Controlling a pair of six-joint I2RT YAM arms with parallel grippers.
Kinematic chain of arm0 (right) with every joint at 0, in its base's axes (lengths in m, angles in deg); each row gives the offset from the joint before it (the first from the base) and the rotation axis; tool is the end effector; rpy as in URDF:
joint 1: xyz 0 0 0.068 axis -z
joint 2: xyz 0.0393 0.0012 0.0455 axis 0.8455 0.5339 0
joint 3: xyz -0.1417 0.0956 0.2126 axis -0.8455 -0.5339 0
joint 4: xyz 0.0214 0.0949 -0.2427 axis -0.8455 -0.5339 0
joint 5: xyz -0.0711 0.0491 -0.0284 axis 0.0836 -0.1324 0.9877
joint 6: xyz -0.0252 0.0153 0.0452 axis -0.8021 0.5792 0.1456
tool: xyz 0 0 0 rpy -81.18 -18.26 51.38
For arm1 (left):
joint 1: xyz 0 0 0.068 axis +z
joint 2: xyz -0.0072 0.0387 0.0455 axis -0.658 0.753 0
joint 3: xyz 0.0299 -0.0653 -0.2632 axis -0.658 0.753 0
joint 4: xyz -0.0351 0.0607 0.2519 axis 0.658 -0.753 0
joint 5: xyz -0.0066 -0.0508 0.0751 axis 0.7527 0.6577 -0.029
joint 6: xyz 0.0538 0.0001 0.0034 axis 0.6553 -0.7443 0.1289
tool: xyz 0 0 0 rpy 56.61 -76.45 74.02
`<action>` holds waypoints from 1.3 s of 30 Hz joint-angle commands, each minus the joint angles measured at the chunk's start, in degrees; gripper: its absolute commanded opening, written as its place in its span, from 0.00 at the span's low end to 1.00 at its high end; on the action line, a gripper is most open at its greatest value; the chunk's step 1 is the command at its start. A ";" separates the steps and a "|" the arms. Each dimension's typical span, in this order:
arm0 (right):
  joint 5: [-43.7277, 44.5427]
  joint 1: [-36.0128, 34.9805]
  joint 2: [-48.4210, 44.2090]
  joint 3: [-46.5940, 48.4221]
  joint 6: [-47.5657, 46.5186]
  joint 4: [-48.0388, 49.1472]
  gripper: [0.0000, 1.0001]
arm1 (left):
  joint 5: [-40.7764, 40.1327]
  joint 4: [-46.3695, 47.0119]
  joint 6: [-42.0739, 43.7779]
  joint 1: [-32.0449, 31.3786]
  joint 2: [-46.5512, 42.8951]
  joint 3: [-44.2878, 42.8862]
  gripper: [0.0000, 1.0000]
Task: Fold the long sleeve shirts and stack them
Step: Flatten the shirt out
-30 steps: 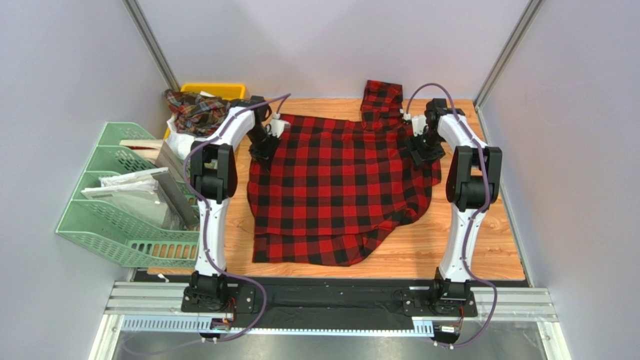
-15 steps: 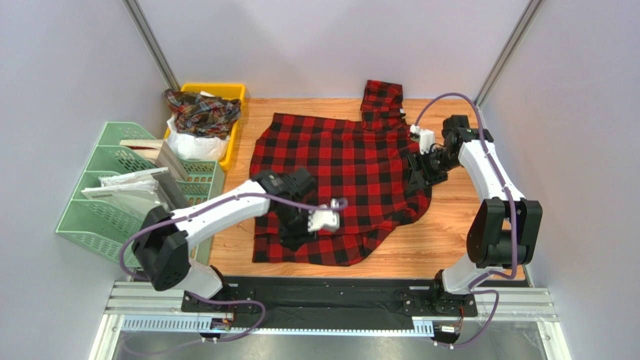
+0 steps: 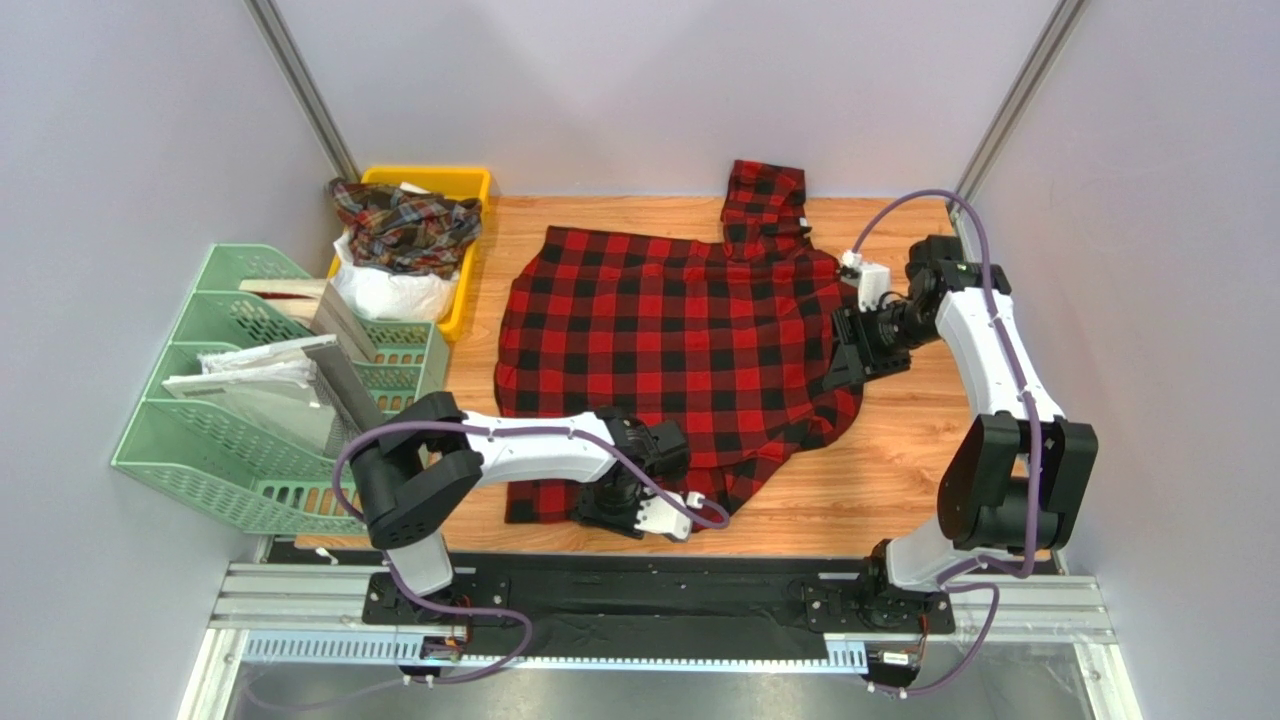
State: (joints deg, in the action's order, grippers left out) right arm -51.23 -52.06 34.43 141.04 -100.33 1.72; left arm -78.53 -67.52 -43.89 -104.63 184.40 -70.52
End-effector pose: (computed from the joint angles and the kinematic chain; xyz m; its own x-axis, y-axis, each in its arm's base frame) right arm 0.2807 -0.0102 0.2771 -0.8895 -0.2873 -0.3555 -0.4162 0.8305 0.3703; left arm 0.1226 -0.2515 0.1507 0.1699 0.9855 0.0011 0.9816 -0.1692 -0.0887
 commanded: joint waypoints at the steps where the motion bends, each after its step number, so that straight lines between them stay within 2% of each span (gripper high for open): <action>1: -2.14 1.88 -1.24 3.74 1.02 -1.64 0.59 | -3.27 6.46 0.34 -4.01 5.48 0.65 0.30; 2: -2.23 2.32 -1.24 4.27 1.11 -1.73 0.59 | -1.70 6.46 -0.80 -5.50 5.48 0.39 0.12; 3: -2.41 2.67 -1.06 4.62 1.28 -1.91 0.59 | -0.81 6.46 -1.68 -6.21 4.70 -0.75 0.03; 4: -2.67 3.11 -0.71 4.89 1.46 -1.91 0.59 | 0.33 6.11 -2.73 -6.74 3.82 -1.72 0.00; 7: -4.16 4.08 0.51 6.12 2.33 -2.08 0.59 | 9.54 1.64 -5.98 -7.09 -0.40 -9.35 0.00; 8: -5.12 4.17 0.96 6.56 2.69 -2.00 0.59 | 15.83 0.06 -6.25 -7.09 -1.80 -11.81 0.00; 10: -5.83 4.44 2.10 8.14 3.56 -2.00 0.58 | 21.23 -2.41 -8.79 -7.09 -5.41 -19.71 0.00; 11: -6.53 4.44 3.23 8.75 3.92 -1.91 0.58 | 26.65 -4.16 -9.41 -7.09 -6.03 -22.70 0.00; 12: -6.97 4.44 3.77 9.37 4.35 -1.82 0.58 | 28.79 -4.70 -11.42 -7.09 -6.56 -29.08 0.00; 14: -7.94 4.52 5.26 11.21 5.50 -1.56 0.58 | 35.47 -2.79 -14.59 -5.69 -7.09 -34.14 0.00; 15: -8.29 4.52 5.79 12.00 5.85 -1.56 0.58 | 37.58 -0.60 -19.48 -4.47 -8.05 -36.77 0.00; 16: -8.56 4.52 6.32 13.14 6.29 -1.56 0.58 | 41.96 2.82 -24.40 -0.45 -8.75 -36.97 0.00; 17: -8.82 4.52 7.02 13.94 6.47 -1.64 0.58 | 43.83 11.90 -29.15 2.28 -9.63 -36.45 0.00; 18: -8.82 4.52 7.20 14.47 6.47 -1.90 0.58 | 45.76 17.65 -41.90 5.36 -11.38 -33.40 0.00; 19: -8.56 4.52 7.29 15.52 6.47 -1.91 0.59 | 47.95 24.41 -49.34 12.61 -12.35 -30.76 0.00; 20: -8.30 4.44 7.38 15.79 6.38 -1.82 0.59 | 48.06 38.92 -56.54 16.60 -13.15 -27.51 0.00; 21: -8.12 4.52 7.46 16.05 6.38 -1.91 0.60 | 47.98 45.94 -65.06 20.55 -13.68 -21.13 0.00; 22: -7.77 4.44 7.64 16.49 6.29 -1.82 0.63 | 45.54 51.84 -77.15 27.47 -13.59 -18.02 0.00; 23: -7.51 4.44 7.73 16.75 6.12 -1.91 0.65 | 43.34 59.47 -82.75 30.23 -13.25 -15.29 0.00; 24: -7.25 4.52 8.16 16.67 5.94 -1.91 0.67 | 41.49 61.72 -86.46 32.44 -11.76 -10.47 0.05; 25: -6.89 4.44 8.34 16.76 5.77 -1.99 0.69 | 40.78 63.39 -92.33 35.68 -10.44 -8.60 0.26; 26: -6.63 4.44 8.43 16.50 5.59 -2.00 0.70 | 40.77 64.11 -94.22 36.58 -7.99 -5.45 0.32; 27: -6.54 4.44 8.61 16.32 5.42 -2.00 0.70 | 40.16 63.68 -95.19 38.07 -7.71 -3.42 0.37; 28: -6.45 4.44 8.52 15.97 5.15 -2.08 0.70 | 36.76 63.15 -95.98 38.78 -8.14 -1.13 0.51; 29: -6.36 4.35 8.43 15.27 4.63 -2.69 0.69 | 35.60 62.54 -95.56 39.74 -9.28 2.72 0.56; 31: -6.36 4.09 7.12 13.86 2.26 -3.57 0.67 | 36.54 58.26 -92.41 43.08 -9.90 3.90 0.58; 32: -6.45 3.91 6.42 11.94 1.29 -4.01 0.65 | 36.64 55.70 -86.65 44.31 -10.77 3.03 0.58; 34: -6.80 2.95 4.05 8.95 -1.26 -4.37 0.59 | 37.68 51.56 -81.60 47.83 -11.83 2.15 0.59; 35: -6.89 2.33 3.25 7.63 -2.22 -4.80 0.58 | 37.78 48.76 -74.62 48.80 -12.36 -0.03 0.68; 38: -5.93 -2.14 -0.43 0.78 -5.57 -3.07 0.48 | 34.45 37.42 -63.07 50.65 -12.80 -6.35 0.68; 39: -5.14 -3.64 -1.66 -1.07 -5.66 -1.48 0.47 | 33.14 35.31 -56.60 50.56 -12.98 -7.51 0.68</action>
State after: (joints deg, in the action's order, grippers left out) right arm -57.11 -50.59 39.07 145.46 -100.57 -1.30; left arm -42.89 -23.46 -120.18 -55.37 175.75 -69.78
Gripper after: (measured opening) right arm 0.499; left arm 0.680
